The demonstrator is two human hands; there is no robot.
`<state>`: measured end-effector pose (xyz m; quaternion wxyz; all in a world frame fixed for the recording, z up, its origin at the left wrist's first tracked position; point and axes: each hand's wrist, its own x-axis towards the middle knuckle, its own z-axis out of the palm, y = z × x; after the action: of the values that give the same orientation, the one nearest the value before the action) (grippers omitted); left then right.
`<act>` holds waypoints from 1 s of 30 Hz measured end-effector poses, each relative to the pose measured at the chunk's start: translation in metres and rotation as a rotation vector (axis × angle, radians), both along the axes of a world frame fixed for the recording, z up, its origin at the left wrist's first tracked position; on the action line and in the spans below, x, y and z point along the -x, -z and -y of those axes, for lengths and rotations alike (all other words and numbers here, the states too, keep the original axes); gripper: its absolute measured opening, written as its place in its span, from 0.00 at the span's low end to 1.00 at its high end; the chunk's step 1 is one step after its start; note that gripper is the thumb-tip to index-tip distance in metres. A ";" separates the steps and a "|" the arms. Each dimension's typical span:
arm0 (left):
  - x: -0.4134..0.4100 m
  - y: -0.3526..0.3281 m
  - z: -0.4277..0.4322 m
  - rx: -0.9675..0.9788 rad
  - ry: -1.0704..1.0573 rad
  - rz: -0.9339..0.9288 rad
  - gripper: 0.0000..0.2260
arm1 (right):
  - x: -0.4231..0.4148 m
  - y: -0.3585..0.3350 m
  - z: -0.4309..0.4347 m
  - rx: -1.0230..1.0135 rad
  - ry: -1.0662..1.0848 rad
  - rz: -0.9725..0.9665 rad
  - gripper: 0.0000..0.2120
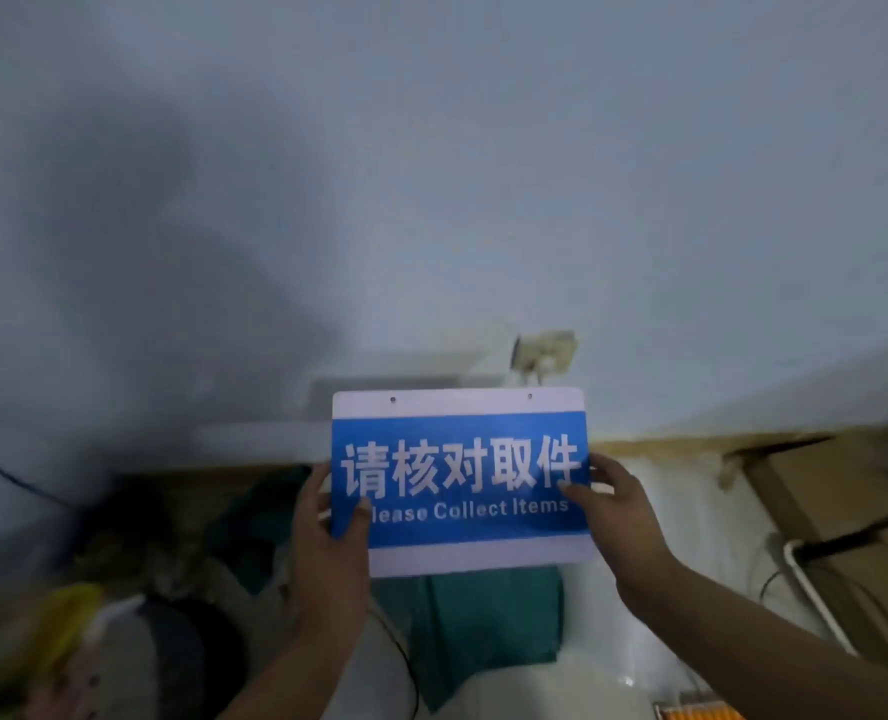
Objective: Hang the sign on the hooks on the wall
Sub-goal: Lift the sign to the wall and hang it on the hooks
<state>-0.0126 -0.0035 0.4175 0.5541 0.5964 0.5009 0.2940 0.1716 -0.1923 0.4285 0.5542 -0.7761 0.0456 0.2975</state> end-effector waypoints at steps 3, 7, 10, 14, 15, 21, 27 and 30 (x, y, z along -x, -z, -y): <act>-0.012 -0.168 -0.008 -0.073 0.054 0.089 0.22 | -0.008 -0.167 -0.001 -0.042 0.012 0.111 0.19; -0.033 -0.375 -0.024 -0.173 0.061 0.214 0.22 | -0.025 -0.373 -0.006 -0.136 0.037 0.233 0.20; -0.048 -0.507 -0.030 -0.218 0.112 0.333 0.24 | -0.040 -0.501 -0.007 -0.186 0.038 0.357 0.22; -0.062 -0.640 -0.021 -0.354 0.181 0.479 0.21 | -0.051 -0.629 -0.003 -0.259 0.072 0.498 0.19; -0.064 -0.664 -0.019 -0.382 0.192 0.499 0.20 | -0.053 -0.654 -0.002 -0.273 0.077 0.530 0.19; -0.080 -0.764 -0.023 -0.475 0.159 0.614 0.21 | -0.058 -0.775 -0.005 -0.342 0.112 0.755 0.18; -0.091 -0.832 -0.028 -0.565 0.119 0.653 0.21 | -0.067 -0.836 -0.015 -0.303 0.114 0.900 0.24; -0.098 -0.852 -0.036 -0.597 0.118 0.616 0.22 | -0.078 -0.853 -0.022 -0.280 0.096 0.929 0.24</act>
<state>0.0858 0.0328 1.2699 0.4965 0.6425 0.1702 0.5583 0.2495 -0.1707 1.2815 0.6280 -0.7419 -0.2112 -0.1028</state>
